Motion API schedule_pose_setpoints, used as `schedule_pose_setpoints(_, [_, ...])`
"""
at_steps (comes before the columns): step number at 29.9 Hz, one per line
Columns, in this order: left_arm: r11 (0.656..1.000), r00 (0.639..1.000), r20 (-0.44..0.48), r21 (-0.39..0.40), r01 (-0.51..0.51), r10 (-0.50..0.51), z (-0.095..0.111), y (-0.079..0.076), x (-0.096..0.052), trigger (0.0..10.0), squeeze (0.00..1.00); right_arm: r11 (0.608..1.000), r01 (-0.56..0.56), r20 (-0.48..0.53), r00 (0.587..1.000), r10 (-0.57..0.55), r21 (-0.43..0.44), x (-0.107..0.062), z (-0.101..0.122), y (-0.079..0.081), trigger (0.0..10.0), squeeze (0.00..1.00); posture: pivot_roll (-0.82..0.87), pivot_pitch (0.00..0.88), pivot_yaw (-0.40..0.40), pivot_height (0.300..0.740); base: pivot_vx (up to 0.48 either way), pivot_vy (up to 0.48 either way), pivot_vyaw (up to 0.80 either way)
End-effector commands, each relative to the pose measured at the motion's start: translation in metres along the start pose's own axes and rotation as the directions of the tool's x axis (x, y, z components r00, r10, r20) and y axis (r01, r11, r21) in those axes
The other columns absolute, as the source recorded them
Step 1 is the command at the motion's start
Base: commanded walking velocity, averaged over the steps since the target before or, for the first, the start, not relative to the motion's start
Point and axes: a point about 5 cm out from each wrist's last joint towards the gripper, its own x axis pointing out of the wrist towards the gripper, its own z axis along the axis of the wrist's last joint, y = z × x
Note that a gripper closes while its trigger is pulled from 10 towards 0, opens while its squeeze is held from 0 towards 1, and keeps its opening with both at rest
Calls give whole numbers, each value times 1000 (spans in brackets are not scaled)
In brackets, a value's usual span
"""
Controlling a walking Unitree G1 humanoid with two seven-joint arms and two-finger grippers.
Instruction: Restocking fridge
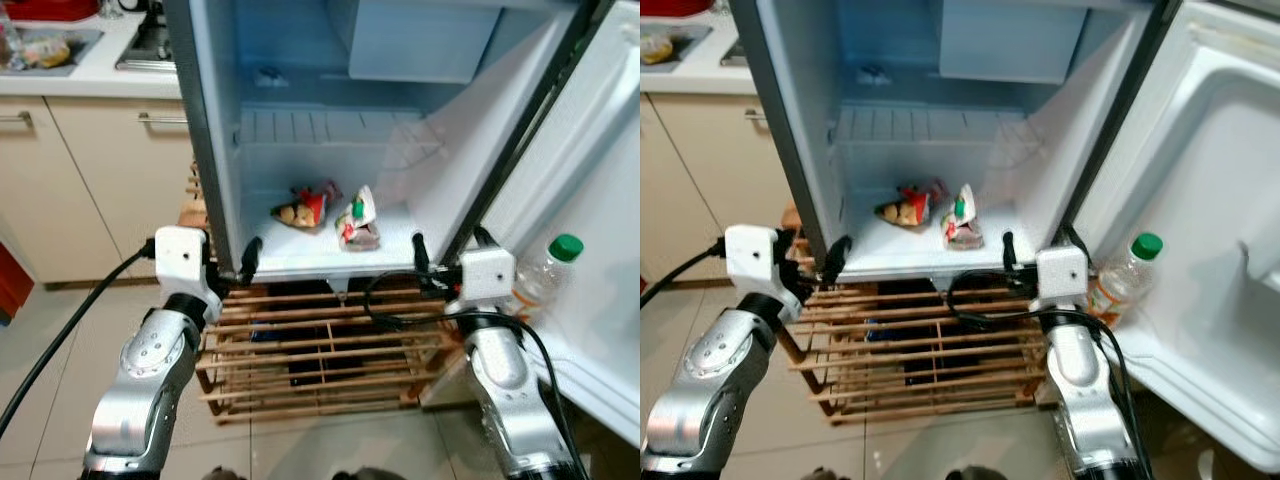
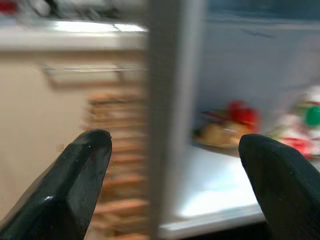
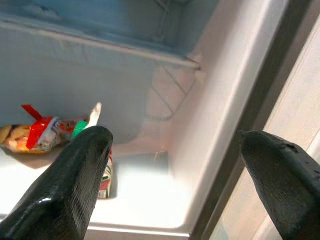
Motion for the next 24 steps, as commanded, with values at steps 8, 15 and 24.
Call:
schedule_pose_setpoints(8, [997,996,-49,0,-74,74,-21,-3,-10,10000,0,994,70,-257,965,-47,83,-39,-48,-23,10000,0,-83,0,-40,740,0,0,0])
schedule_pose_setpoints(15, [993,993,-16,7,-121,121,-15,4,-4,10000,0,996,-92,-127,988,92,7,-16,-21,-1,10000,0,-75,0,-42,740,0,0,0])
schedule_pose_setpoints(24, [992,992,14,12,-123,123,-11,3,-2,10000,0,998,-30,-217,975,41,52,-17,-36,-8,10000,0,-64,0,-44,740,0,0,0])
